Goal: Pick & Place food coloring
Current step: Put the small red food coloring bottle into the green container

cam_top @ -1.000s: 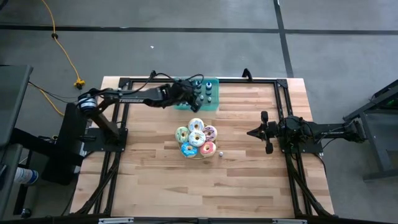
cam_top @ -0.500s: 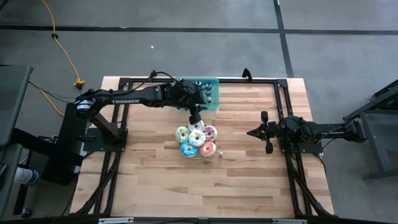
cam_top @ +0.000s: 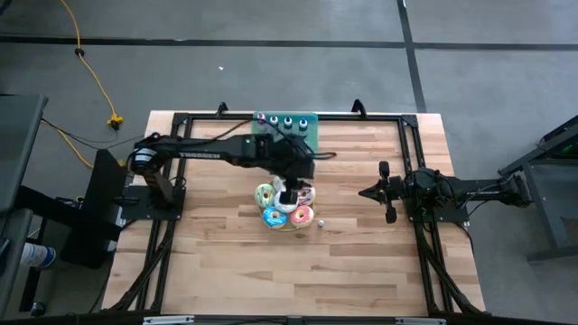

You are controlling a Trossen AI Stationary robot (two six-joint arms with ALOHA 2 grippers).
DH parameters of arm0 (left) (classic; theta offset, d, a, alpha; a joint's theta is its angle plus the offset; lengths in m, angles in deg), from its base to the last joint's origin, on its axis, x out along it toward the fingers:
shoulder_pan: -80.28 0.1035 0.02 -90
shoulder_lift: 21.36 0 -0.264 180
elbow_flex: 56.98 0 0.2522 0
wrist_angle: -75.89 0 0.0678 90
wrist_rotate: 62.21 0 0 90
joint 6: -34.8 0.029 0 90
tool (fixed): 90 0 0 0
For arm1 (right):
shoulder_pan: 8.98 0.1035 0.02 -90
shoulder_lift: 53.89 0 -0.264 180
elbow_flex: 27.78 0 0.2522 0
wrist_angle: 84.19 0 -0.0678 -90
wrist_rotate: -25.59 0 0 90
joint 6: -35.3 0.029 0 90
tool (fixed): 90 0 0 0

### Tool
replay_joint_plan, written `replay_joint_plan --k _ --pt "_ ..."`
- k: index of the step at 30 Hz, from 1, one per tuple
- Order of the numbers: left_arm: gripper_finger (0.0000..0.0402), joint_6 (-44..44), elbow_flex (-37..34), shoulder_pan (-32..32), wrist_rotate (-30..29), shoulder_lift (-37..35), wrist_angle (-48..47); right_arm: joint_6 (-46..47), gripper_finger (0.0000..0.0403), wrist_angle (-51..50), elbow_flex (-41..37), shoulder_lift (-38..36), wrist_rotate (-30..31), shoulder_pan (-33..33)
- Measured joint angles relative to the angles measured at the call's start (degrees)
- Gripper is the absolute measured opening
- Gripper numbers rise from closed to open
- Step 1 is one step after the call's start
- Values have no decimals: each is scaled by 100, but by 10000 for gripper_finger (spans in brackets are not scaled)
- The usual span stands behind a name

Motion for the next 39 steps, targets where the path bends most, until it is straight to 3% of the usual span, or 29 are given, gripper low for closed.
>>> replay_joint_plan --k 5,10,14,29,39 --pt "144 178 597 -223 346 517 -531 0 0 -2 2 0 0 0" --pt "218 207 1156 -401 248 1015 -912 0 0 -2 2 2 0 0" --pt "251 532 1525 -531 191 1407 -1249 0 0 -7 2 7 2 0" --pt "252 1377 1904 -970 74 2297 -1116 0 0 -7 2 2 2 0" --pt "252 1274 1870 -1030 81 2683 -944 0 0 0 0 7 2 -2"
